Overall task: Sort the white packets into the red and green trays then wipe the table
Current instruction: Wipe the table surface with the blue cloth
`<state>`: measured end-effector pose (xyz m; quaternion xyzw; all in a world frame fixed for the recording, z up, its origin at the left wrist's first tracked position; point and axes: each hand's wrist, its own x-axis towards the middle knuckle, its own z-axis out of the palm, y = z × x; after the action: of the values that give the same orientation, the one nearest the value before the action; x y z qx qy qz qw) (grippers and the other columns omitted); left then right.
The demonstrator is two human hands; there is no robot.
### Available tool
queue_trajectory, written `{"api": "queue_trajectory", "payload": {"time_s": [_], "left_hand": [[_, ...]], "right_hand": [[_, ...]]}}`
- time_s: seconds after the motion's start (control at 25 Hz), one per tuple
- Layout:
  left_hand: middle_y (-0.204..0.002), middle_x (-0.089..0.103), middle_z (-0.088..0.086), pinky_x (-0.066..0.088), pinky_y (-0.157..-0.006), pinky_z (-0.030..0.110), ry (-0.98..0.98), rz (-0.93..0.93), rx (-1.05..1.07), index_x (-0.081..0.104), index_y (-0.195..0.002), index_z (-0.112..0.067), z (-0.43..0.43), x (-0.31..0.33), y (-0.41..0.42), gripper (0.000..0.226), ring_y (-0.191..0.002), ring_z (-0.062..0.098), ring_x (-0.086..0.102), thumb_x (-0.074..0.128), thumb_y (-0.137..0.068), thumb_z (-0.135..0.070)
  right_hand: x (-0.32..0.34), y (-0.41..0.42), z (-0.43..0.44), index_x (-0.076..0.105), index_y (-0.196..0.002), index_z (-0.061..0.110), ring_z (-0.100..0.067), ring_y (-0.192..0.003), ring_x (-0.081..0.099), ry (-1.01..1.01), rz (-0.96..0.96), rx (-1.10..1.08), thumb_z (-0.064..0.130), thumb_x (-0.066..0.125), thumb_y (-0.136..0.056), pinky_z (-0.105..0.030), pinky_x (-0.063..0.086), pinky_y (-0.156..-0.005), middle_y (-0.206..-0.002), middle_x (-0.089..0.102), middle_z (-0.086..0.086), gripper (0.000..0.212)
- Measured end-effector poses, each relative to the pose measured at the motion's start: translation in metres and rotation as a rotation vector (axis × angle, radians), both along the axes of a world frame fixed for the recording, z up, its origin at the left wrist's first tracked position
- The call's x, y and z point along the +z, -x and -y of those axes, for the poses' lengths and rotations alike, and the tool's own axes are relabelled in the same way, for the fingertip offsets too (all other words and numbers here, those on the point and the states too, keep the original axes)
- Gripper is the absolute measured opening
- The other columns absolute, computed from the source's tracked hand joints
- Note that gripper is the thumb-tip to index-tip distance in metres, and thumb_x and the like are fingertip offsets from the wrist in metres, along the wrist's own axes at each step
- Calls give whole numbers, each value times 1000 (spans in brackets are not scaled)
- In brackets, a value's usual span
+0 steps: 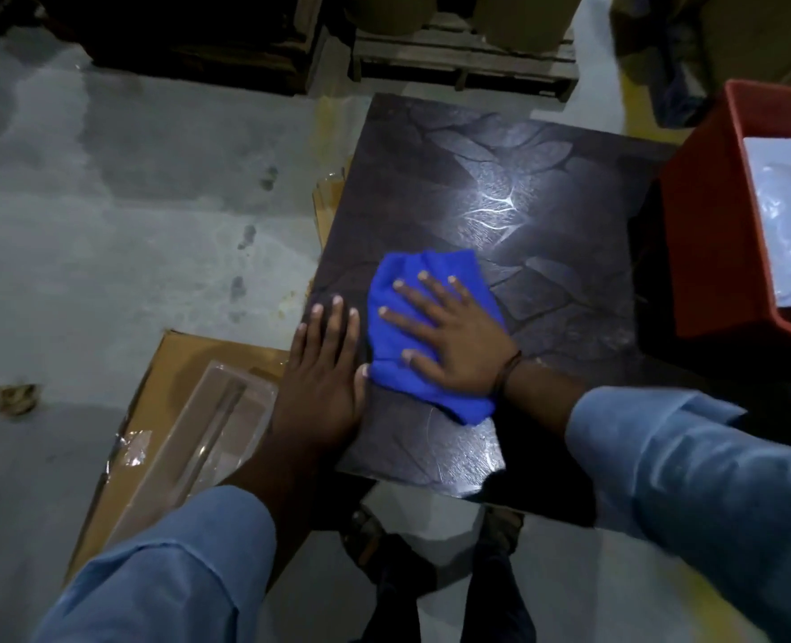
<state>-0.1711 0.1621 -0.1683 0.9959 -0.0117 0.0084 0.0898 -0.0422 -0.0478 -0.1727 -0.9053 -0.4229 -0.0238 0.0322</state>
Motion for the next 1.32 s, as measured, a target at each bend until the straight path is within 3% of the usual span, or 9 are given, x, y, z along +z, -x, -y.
{"api": "queue_trajectory", "payload": {"time_s": [0.12,0.24,0.4,0.52,0.56,0.72,0.92,1.2,1.32], "left_hand": [[-169,6,13,18,-123,53,-3,-2,22,16,-161,-8,1,0,0,70,-157,32,2,38,-100,-34],[-169,5,14,19,-122,54,-13,-33,6,14,-161,-7,2,3,0,74,-157,33,1,38,-95,-32],[-170,-2,12,16,-124,51,-27,-70,47,11,-161,-9,3,5,0,71,-157,32,-4,36,-101,-38],[-170,0,13,18,-123,52,-10,-58,31,20,-160,-9,3,3,1,67,-157,33,-2,36,-102,-36],[-170,-1,13,18,-123,52,-9,-52,30,18,-161,-10,2,5,1,67,-157,32,-2,37,-102,-36],[-170,-4,11,16,-125,50,-11,-44,26,10,-162,-12,2,8,0,67,-157,31,-5,33,-104,-38],[-170,1,13,22,-122,53,1,-56,27,23,-159,-9,1,6,1,65,-157,33,0,36,-102,-37],[-170,-2,11,21,-123,52,14,-41,40,12,-162,-13,1,8,-2,68,-157,31,-3,36,-103,-39],[-170,4,12,22,-123,52,14,-35,43,19,-161,-12,1,6,0,67,-157,32,1,37,-102,-39]], "right_hand": [[10,-8,-9,28,-153,33,-38,-150,15,-176,-5,-676,54,33,-94,-62,16,-116,-163,20,-6,63],[3,5,-6,25,-154,35,-32,-151,11,4,-15,-40,57,33,-96,-57,12,-119,-165,16,-3,63],[11,-33,-29,26,-154,33,-37,-150,14,-137,-38,-668,58,29,-94,-61,12,-117,-164,18,-7,65],[5,-34,-37,21,-155,37,-33,-151,13,73,9,-36,62,28,-95,-59,11,-118,-165,17,-1,65],[8,-50,-33,20,-154,39,-31,-151,13,68,5,-42,62,27,-95,-58,12,-118,-165,16,0,64],[12,-75,-75,24,-155,24,-35,-151,11,-61,-106,-616,45,27,-91,-59,7,-119,-164,16,-7,67],[8,-25,-43,32,-153,16,-29,-151,16,-44,-89,-96,34,33,-87,-51,14,-121,-163,22,-7,68],[10,-122,-97,32,-153,21,-34,-149,19,-100,-104,-593,42,27,-92,-55,11,-120,-162,25,-9,64],[4,-87,-101,29,-154,21,-36,-149,18,16,-92,-178,49,23,-98,-58,15,-119,-163,21,-9,63]]}}
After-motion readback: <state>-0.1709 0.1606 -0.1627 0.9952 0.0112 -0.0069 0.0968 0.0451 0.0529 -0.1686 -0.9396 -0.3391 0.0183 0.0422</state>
